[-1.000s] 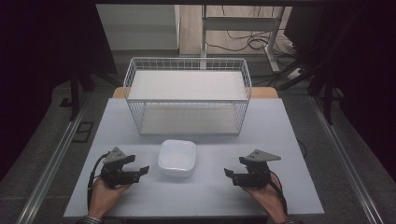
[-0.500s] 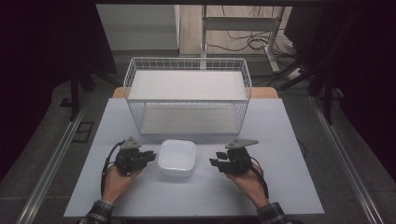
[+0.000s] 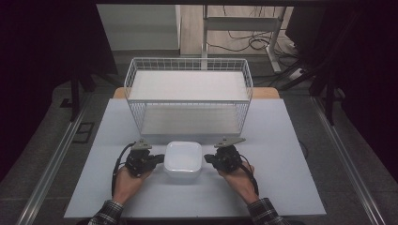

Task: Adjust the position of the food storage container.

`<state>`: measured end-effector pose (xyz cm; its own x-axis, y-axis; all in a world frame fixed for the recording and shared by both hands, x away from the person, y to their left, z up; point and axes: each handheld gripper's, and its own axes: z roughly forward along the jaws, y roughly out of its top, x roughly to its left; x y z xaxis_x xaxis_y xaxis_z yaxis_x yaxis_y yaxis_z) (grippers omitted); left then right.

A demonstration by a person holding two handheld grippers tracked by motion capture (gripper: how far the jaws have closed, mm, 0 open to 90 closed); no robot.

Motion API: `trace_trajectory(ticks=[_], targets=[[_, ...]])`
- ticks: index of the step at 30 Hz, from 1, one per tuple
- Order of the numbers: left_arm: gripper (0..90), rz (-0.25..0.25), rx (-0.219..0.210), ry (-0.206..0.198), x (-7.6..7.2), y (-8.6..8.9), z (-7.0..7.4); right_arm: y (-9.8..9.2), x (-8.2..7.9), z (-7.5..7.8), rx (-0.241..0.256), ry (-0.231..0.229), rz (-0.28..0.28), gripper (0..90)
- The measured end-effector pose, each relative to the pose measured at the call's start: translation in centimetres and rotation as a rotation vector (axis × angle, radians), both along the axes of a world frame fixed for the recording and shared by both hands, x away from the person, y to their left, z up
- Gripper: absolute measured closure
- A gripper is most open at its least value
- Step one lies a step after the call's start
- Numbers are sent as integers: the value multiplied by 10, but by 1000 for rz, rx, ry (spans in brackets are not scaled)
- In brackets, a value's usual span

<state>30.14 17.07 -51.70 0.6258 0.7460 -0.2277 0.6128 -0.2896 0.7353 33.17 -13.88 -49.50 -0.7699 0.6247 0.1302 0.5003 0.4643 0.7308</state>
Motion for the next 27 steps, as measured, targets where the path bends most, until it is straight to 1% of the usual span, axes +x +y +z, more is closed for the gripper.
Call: trace_trajectory(ticks=[2, 3, 4, 5, 6, 7, 8, 10, 11, 12, 13, 14, 15, 16, 17, 18, 19, 20, 21, 22, 23, 24, 25, 27], targets=[[888, -8, -2, 3, 0, -3, 0, -1, 1, -1, 0, 0, -4, 874], [889, -16, 6, 3, -1, -8, 0, -4, 2, -1, -11, -3, -17, 881], [890, -16, 6, 3, -1, -8, 0, -5, 2, -1, -15, -3, -23, 882], [891, -28, -6, 9, -1, -10, -1, -7, 3, -1, -15, 0, -28, 883], [892, -28, -6, 9, -1, -10, -1, -7, 3, -1, -15, 0, -28, 883], [892, -34, -15, 11, 0, -12, -2, -8, 4, -2, -15, 2, -32, 883], [891, -44, -10, 6, 2, -13, -2, -11, 5, -3, -21, 5, -37, 880], [889, -35, -5, 1, 3, -12, -2, -11, 7, -3, -19, 7, -37, 879], [889, -19, -1, -3, 6, -10, -2, -12, 8, -4, -20, 6, -43, 879], [889, 14, -12, -3, 14, -7, -3, -11, 11, -6, -36, -5, -49, 880], [889, 24, -25, 2, 19, -6, -4, -10, 14, -7, -45, -9, -53, 881], [889, 24, -32, 5, 23, -6, -5, -9, 17, -8, -52, -11, -63, 883], [889, 24, -32, 5, 23, -6, -5, -9, 17, -8, -52, -11, -63, 883], [889, 24, -34, 5, 29, -10, -6, -7, 26, -10, -50, -15, -70, 885], [888, 16, -24, 5, 31, -13, -6, -5, 29, -11, -48, -16, -71, 885], [889, 16, -24, 5, 31, -13, -6, -5, 29, -11, -48, -16, -71, 885], [893, 4, -19, 4, 33, -15, -7, -2, 33, -13, -44, -20, -67, 886], [893, 4, -6, 1, 34, -18, -8, -2, 33, -13, -44, -20, -67, 886], [896, -2, 8, 8, 34, -22, -10, -1, 34, -14, -49, -22, -63, 887], [896, -2, 8, 8, 34, -22, -10, -1, 34, -14, -49, -22, -63, 887], [896, -14, 11, 15, 33, -23, -9, -1, 32, -14, -63, -25, -62, 886], [896, -14, 11, 15, 33, -23, -9, -1, 32, -14, -63, -25, -62, 886], [897, -15, 15, 9, 29, -27, -7, -3, 29, -12, -48, -14, -64, 886], [897, -21, 17, 9, 28, -28, -6, -4, 27, -11, -55, -17, -61, 885]])
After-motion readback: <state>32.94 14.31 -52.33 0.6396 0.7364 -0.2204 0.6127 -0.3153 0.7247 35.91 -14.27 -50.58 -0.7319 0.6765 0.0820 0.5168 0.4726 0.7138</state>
